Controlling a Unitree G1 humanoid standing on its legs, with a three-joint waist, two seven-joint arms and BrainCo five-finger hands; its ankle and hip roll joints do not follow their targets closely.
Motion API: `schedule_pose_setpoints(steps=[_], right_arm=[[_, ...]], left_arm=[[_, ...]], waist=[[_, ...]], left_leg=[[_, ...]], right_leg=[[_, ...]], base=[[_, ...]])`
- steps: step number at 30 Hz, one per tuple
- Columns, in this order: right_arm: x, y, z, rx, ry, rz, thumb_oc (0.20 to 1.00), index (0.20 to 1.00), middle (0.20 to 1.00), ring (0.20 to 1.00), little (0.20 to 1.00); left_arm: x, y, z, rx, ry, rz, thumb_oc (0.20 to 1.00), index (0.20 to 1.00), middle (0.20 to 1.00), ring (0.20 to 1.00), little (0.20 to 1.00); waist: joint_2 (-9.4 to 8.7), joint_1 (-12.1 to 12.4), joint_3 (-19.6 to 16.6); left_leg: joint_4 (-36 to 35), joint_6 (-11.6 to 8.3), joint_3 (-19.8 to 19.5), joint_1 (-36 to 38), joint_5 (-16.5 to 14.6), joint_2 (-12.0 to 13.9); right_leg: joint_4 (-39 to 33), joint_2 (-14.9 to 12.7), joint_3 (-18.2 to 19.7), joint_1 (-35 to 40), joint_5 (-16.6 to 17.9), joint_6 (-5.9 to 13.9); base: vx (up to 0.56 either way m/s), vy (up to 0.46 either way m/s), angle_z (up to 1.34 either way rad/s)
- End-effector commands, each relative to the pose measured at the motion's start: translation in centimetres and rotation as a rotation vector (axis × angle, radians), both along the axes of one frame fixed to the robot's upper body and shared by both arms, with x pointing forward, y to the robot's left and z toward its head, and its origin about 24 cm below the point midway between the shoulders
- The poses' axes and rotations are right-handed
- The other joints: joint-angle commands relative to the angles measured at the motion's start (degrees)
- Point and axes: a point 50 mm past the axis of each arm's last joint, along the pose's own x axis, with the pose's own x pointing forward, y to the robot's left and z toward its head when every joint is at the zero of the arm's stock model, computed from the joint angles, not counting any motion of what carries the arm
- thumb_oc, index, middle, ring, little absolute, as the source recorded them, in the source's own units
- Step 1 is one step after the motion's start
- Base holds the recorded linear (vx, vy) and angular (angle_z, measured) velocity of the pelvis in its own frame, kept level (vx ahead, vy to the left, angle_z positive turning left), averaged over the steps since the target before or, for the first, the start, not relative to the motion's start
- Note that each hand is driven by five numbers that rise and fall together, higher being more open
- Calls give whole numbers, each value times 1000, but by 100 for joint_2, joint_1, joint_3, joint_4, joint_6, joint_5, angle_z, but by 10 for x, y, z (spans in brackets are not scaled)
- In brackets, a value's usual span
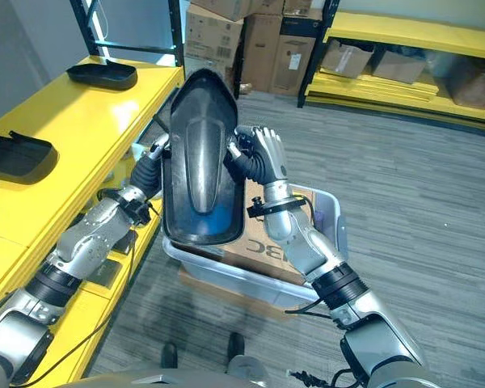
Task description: Move parts from the plastic box to the shelf.
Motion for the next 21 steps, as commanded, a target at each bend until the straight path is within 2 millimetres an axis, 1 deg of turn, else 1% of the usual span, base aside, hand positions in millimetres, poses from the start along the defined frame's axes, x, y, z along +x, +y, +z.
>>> schedule_pose_setpoints(steps=[1,2,3,6,11,16,21], right_arm=[[-51,86,54,36,-263,581,200,200,200,200,200],[-52,86,54,29,-265,587,200,200,200,200,200],[-52,86,54,29,-265,587,200,200,200,200,200],[-52,86,54,3,-264,595,200,200,200,200,200],[-49,79,52,-22,-241,556,200,200,200,200,200],[-46,71,48,-44,-233,528,200,200,200,200,200],[-45,71,50,-58,-237,515,200,200,200,200,200]], left_arm=[[-29,-76,27,42,-153,-475,200,200,200,200,200],[-30,-73,22,85,-153,-481,200,200,200,200,200],[-30,-73,22,85,-153,-481,200,200,200,200,200],[-30,-64,15,134,-160,-482,200,200,200,200,200],[-27,-49,12,116,-168,-403,200,200,200,200,200],[-27,-44,14,65,-185,-330,200,200,200,200,200],[-24,-40,14,80,-205,-243,200,200,200,200,200]], waist=[[-50,164,24],[-42,199,25],[-43,195,25],[-11,260,36],[55,279,84],[61,297,94],[59,331,98]], left_leg=[[-9,51,-51,80,-538,-12],[-9,39,-78,83,-524,-1],[-9,38,-82,83,-524,-1],[-9,16,-138,109,-466,36],[-9,-35,-231,123,-364,97],[-9,-122,-243,90,-296,125],[-9,-196,-224,8,-206,157]], right_leg=[[13,-105,-230,548,-789,238],[15,-99,-274,561,-797,227],[15,-99,-277,563,-798,227],[66,-73,-349,591,-830,175],[168,-4,-367,634,-896,94],[116,15,-440,688,-890,89],[90,44,-478,694,-883,84]], base=[[-59,-73,25],[-44,-55,20],[-50,-61,12],[-44,-50,17],[-35,-10,8],[-31,-4,9],[-4,-3,1]])
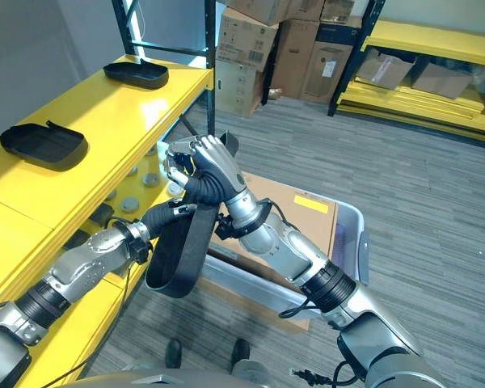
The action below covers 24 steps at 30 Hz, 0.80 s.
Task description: Move parts from the plastic box to the shelf.
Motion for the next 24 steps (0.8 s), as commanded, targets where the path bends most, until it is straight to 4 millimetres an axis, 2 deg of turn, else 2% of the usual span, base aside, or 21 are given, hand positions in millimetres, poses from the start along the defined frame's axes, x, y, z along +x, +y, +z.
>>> schedule_pose_setpoints(steps=[1,4,5,6,7,8,9,12,14,15,18,19,21,23,24], right_arm=[[-2,16,29,5,-108,73,200,200,200,200,200],[1,10,33,37,-124,28,200,200,200,200,200],[2,7,34,48,-126,20,200,200,200,200,200],[3,2,36,89,-117,0,533,533,533,533,533],[4,-2,37,123,-101,-10,1000,1000,1000,1000,1000],[4,-8,38,155,-84,-24,1000,1000,1000,1000,1000],[4,-23,37,217,-48,-47,1000,1000,1000,1000,1000],[1,-42,29,277,2,-98,1000,1000,1000,1000,1000],[-1,-50,23,317,26,-126,1000,1000,1000,1000,1000],[-5,-63,13,393,68,-156,1000,1000,1000,1000,1000],[-12,-79,-1,473,121,-197,1000,1000,1000,1000,1000],[-18,-90,-14,490,159,-237,1000,1000,1000,1000,1000],[-23,-101,-30,489,238,-286,1000,1000,1000,1000,1000],[-22,-106,-38,520,305,-305,1000,1000,1000,1000,1000],[-21,-111,-53,520,379,-337,1000,1000,1000,1000,1000]], left_arm=[[8,-30,68,-128,-359,-22,200,200,200,200,200],[20,-11,68,114,-554,193,200,200,200,200,200],[22,-7,66,138,-570,227,200,200,200,200,200],[25,3,66,205,-628,308,200,200,200,200,200],[27,9,66,240,-664,354,200,200,200,200,200],[28,16,66,261,-693,404,200,200,200,200,200],[30,33,66,289,-729,514,200,200,200,200,200],[28,53,66,343,-822,677,200,200,200,200,200],[25,59,66,370,-875,750,200,200,200,200,200],[21,70,67,409,-938,848,200,200,200,200,200],[12,83,64,465,-1001,966,200,200,200,200,200],[6,96,60,472,-1004,1050,200,200,200,200,200],[-5,113,56,433,-1004,1150,200,200,200,200,200],[-10,118,54,412,-1007,1198,200,200,200,200,200],[-16,125,55,363,-1019,1236,200,200,200,200,200]], waist=[[-75,115,94],[-74,127,115],[-76,126,118],[-83,122,118],[-87,117,117],[-96,97,117],[-111,59,119],[-131,-7,129],[-143,-34,129],[-149,-95,152],[-159,-165,153],[-163,-228,164],[-152,-297,194],[-147,-314,206],[-140,-311,227]], left_leg=[[-11,-145,145,-9,-225,123],[-11,-167,152,-37,-178,139],[-11,-169,153,-37,-176,142],[-11,-172,154,-37,-172,151],[-11,-173,155,-36,-172,155],[-11,-175,156,-35,-178,158],[-11,-180,161,-35,-183,176],[-11,-177,181,-16,-206,207],[-11,-173,201,0,-221,220],[-11,-173,230,22,-240,242],[-11,-170,280,51,-271,268],[-11,-167,315,73,-289,286],[-11,-166,368,100,-291,321],[-11,-179,377,105,-279,338],[-11,-202,379,114,-273,358]], right_leg=[[88,12,-103,548,-814,135],[88,19,-82,550,-818,128],[86,19,-76,551,-818,128],[80,19,-59,554,-817,131],[76,19,-47,555,-816,132],[72,24,-28,554,-816,134],[69,29,4,542,-816,138],[77,38,56,531,-827,134],[78,40,77,535,-837,132],[83,39,106,534,-847,133],[101,38,151,525,-868,140],[139,33,187,509,-893,142],[210,21,214,489,-943,126],[231,20,220,483,-958,113],[263,14,206,483,-992,106]], base=[[0,0,0],[0,0,0],[0,0,0],[0,0,0],[0,0,0],[0,0,0],[0,0,0],[0,0,0],[28,-13,-8],[30,-13,-10],[19,-15,-10],[4,-13,-14],[-7,-12,-6],[-6,-15,-6],[5,-23,-4]])
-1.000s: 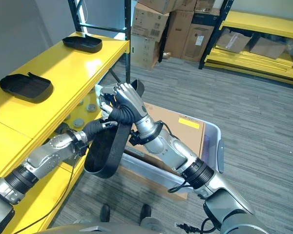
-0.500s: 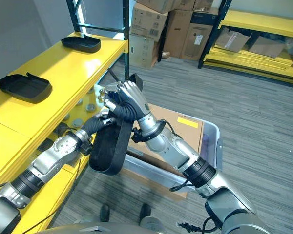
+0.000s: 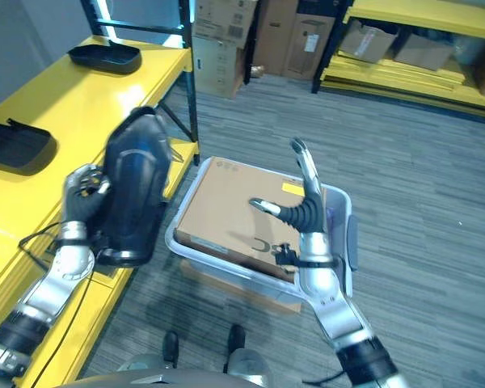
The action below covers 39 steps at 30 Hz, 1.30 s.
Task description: Move parts from the plastic box to the shelf.
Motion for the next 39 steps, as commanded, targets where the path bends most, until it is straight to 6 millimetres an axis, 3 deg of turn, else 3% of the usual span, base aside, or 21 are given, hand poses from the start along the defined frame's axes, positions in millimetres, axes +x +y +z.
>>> schedule_pose_setpoints(steps=[1,2,3,7,8,9,10,11,12,13,14,15,16,18,19,22,24,30,35,36,39], right_arm=[[11,5,6,66,-2,89,1000,1000,1000,1000,1000],[12,3,0,76,36,90,1000,1000,1000,1000,1000],[13,-4,-30,108,210,83,1000,1000,1000,1000,1000],[9,-10,-87,120,509,47,1000,1000,1000,1000,1000],[-3,-16,-127,161,702,-3,1000,1000,1000,1000,1000],[-6,-18,-135,175,743,-18,1000,1000,1000,1000,1000],[-14,-21,-151,210,819,-59,1000,1000,1000,1000,1000],[-31,-29,-180,275,965,-144,1000,1000,1000,1000,1000],[-33,-30,-183,282,977,-151,1000,1000,1000,1000,1000],[-42,-31,-195,331,1043,-193,1000,1000,1000,1000,1000],[-60,-34,-217,386,1152,-259,1000,1000,1000,1000,1000],[-64,-34,-222,394,1182,-265,1000,1000,1000,1000,1000],[-82,-34,-242,399,1350,-281,1000,1000,1000,1000,1000],[-119,-38,-269,381,1673,-283,1000,1000,1000,1000,1000],[-145,-47,-277,385,1898,-343,1000,1000,1000,1000,1000],[-178,-51,-281,488,2112,-375,1000,1000,1000,1000,1000],[-189,-52,-281,454,2165,-410,1000,1000,1000,1000,1000],[-181,-52,-281,394,2111,-551,1000,1000,1000,1000,1000],[-120,-63,-264,259,1565,-725,1000,1000,1000,1000,1000],[-99,-61,-254,225,1397,-703,1000,1000,1000,1000,1000],[-70,-52,-233,95,1180,-665,1000,1000,1000,1000,1000]], left_arm=[[-3,9,46,-71,-362,-2,200,200,200,200,200],[-6,11,47,-77,-377,2,200,200,200,200,200],[-22,18,52,-106,-456,0,200,200,200,200,200],[-49,26,63,-138,-561,2,200,200,200,200,200],[-64,27,69,-130,-604,-19,200,200,200,200,200],[-66,27,70,-131,-611,-25,200,200,200,200,200],[-70,28,73,-135,-634,-41,200,200,200,200,200],[-75,28,78,-141,-664,-78,200,200,200,200,200],[-76,28,79,-142,-667,-81,200,200,200,200,200],[-77,27,81,-144,-689,-94,200,200,200,200,200],[-76,23,85,-162,-727,-135,200,200,200,200,200],[-75,22,86,-160,-734,-142,200,200,200,200,200],[-68,17,91,-134,-756,-147,200,200,200,200,200],[-61,15,101,-120,-769,-139,200,200,200,200,200],[-55,12,113,-102,-759,-149,200,200,200,200,200],[-50,6,125,-102,-745,-206,200,200,200,200,200],[-47,1,134,-99,-722,-272,200,200,200,200,200],[-42,-8,142,-88,-691,-350,200,200,200,200,200],[-35,-9,138,-121,-674,-338,200,200,200,200,200],[-34,-8,134,-136,-670,-331,200,200,200,200,200],[-30,-10,123,-156,-664,-321,200,200,200,200,200]], waist=[[-79,118,-162],[-75,127,-157],[-52,224,-106],[9,509,6],[32,668,107],[40,688,118],[48,720,150],[55,724,220],[54,715,235],[39,676,239],[42,576,220],[41,556,211],[3,516,158],[-125,691,100],[-224,882,35],[-182,894,-106],[-97,900,-171],[29,887,-231],[148,753,-183],[184,647,-141],[193,406,-72]], left_leg=[[-27,-210,186,8,-167,337],[-27,-219,179,5,-159,340],[-27,-290,90,-52,-73,370],[-27,-411,-69,-227,73,401],[-16,-503,103,-304,210,527],[-25,-516,173,-336,272,566],[-24,-558,377,-376,364,661],[-16,-662,932,-371,516,869],[-16,-675,1002,-363,537,894],[3,-785,1342,-309,545,1012],[26,-885,2111,-259,774,1213],[34,-899,2231,-245,818,1249],[92,-856,2530,-89,784,1294],[727,-672,2231,-82,320,1183],[1374,-500,1844,-100,-149,971],[938,-318,1809,256,-691,643],[523,-213,1697,481,-776,420],[5,-19,1625,713,-841,11],[-27,210,1548,598,-929,-184],[-27,280,1465,550,-927,-203],[-27,400,1210,416,-906,-245]], right_leg=[[260,-23,1,454,-915,71],[262,-26,-9,458,-922,66],[270,-42,-59,484,-937,45],[282,-60,-212,535,-997,-16],[349,-89,-471,634,-1037,-34],[359,-96,-543,636,-1016,-36],[399,-112,-716,669,-1015,-34],[494,-155,-1116,779,-1041,-17],[502,-161,-1170,799,-1042,-15],[522,-194,-1324,889,-1096,39],[509,-223,-1744,953,-1029,85],[497,-221,-1816,968,-1021,86],[471,-264,-1993,961,-976,89],[473,-402,-1979,911,-916,62],[445,-507,-1996,855,-824,64],[543,-646,-2148,695,-721,185],[638,-761,-2160,622,-645,335],[668,-1119,-2315,431,-206,629],[884,-1297,-2112,157,-76,712],[1063,-1217,-1860,64,-193,675],[1399,-885,-1202,-93,-566,572]], base=[[0,0,0],[23,-18,5],[21,-13,5],[-2,-17,10],[-6,-38,36],[-1,-44,55],[-11,-23,104],[-7,-21,133],[20,-17,162],[-76,3,164],[-89,1,203],[-186,66,223],[-130,127,192],[-134,212,120],[-112,219,28],[-83,289,5],[-22,334,86],[-26,282,37],[-79,255,-13],[-74,185,5],[-88,130,18]])
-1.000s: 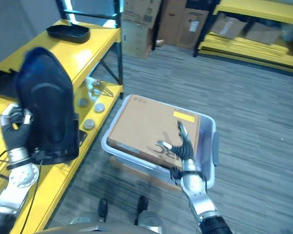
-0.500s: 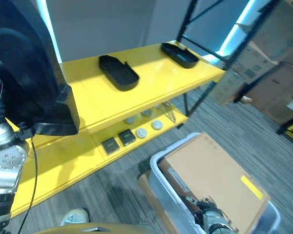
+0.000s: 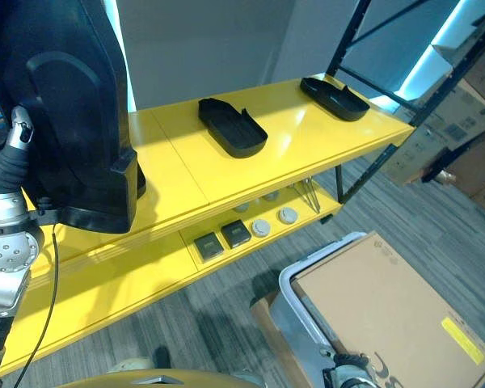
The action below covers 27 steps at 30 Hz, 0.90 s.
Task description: Move parts from the plastic box to the shelf.
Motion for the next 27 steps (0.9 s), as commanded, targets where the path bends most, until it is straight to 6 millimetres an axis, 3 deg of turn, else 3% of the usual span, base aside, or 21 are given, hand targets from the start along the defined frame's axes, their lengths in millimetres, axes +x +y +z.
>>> schedule_pose_setpoints(steps=[1,3,4,6,7,9,10,17,21,22,25,27], right_arm=[[52,60,17,-33,-322,214,1000,1000,1000,1000,1000],[55,61,27,-63,-399,240,1000,1000,1000,1000,1000],[55,60,33,-84,-438,255,1000,1000,1000,1000,1000],[53,60,36,-90,-454,257,1000,1000,1000,1000,1000],[48,58,37,-60,-469,254,1000,1000,1000,1000,1000],[47,58,37,-37,-471,261,1000,1000,1000,1000,1000],[39,62,27,41,-380,320,1000,1000,1000,1000,1000],[10,66,-10,249,-90,308,1000,1000,1000,1000,1000],[-20,70,-34,455,172,244,1000,1000,1000,1000,1000],[-30,70,-39,505,226,217,1000,1000,1000,1000,1000],[-52,63,-45,644,345,58,1000,1000,1000,1000,1000],[-52,56,-43,707,353,-24,1000,1000,1000,1000,1000]], left_arm=[[-7,-13,7,-104,-142,-66,200,200,200,200,200],[-7,-14,1,-127,-133,-83,200,200,200,200,200],[-7,-16,-4,-134,-128,-97,200,200,200,200,200],[-8,-17,-7,-136,-125,-106,200,200,200,200,200],[-10,-20,-11,-147,-121,-124,200,200,200,200,200],[-10,-20,-12,-152,-117,-124,200,200,200,200,200],[-8,-20,-14,-164,-117,-114,200,200,200,200,200],[-10,-19,1,-133,-207,-58,200,200,200,200,200],[-16,-10,11,-117,-230,-19,200,200,200,200,200],[-16,-9,13,-114,-221,-27,200,200,200,200,200],[-14,-12,12,-95,-170,-84,200,200,200,200,200],[-15,-14,8,-102,-137,-108,200,200,200,200,200]], waist=[[415,-199,210],[368,-377,250],[319,-528,265],[296,-608,240],[235,-749,230],[226,-779,202],[177,-795,163],[127,-589,144],[145,-344,121],[162,-297,139],[160,-231,135],[157,-171,113]], left_leg=[[-12,41,-193,183,-685,62],[-12,65,-410,124,-649,-5],[-12,70,-609,92,-624,-68],[-12,65,-714,48,-593,-102],[-12,71,-951,48,-600,-207],[-12,67,-989,17,-579,-222],[-12,36,-1092,-115,-518,-327],[-12,4,-1261,-217,-458,-356],[14,3,-1416,-192,-481,-425],[63,-18,-1301,-205,-471,-397],[223,-175,-670,-199,-484,-57],[301,-375,-554,-204,-401,241]], right_leg=[[73,714,808,-495,-100,-82],[76,1034,1231,-472,-249,-170],[10,1305,1647,-453,-315,-250],[-92,1458,1886,-460,-310,-309],[-312,1670,2327,-423,-308,-363],[-388,1706,2381,-424,-265,-374],[-599,1792,2550,-410,-145,-365],[-959,1806,2574,-377,-27,-407],[-1188,1776,2532,-246,2,-452],[-1168,1735,2419,-238,1,-458],[-1048,1549,1844,-183,-92,-498],[-1015,1436,1663,-82,-157,-556]], base=[[-113,84,35],[-59,40,54],[-12,-4,87],[-3,-18,104],[7,-28,65],[-10,-57,37],[-35,-94,42],[-28,-108,17],[36,-54,8],[10,-14,31],[28,72,86],[72,235,122]])
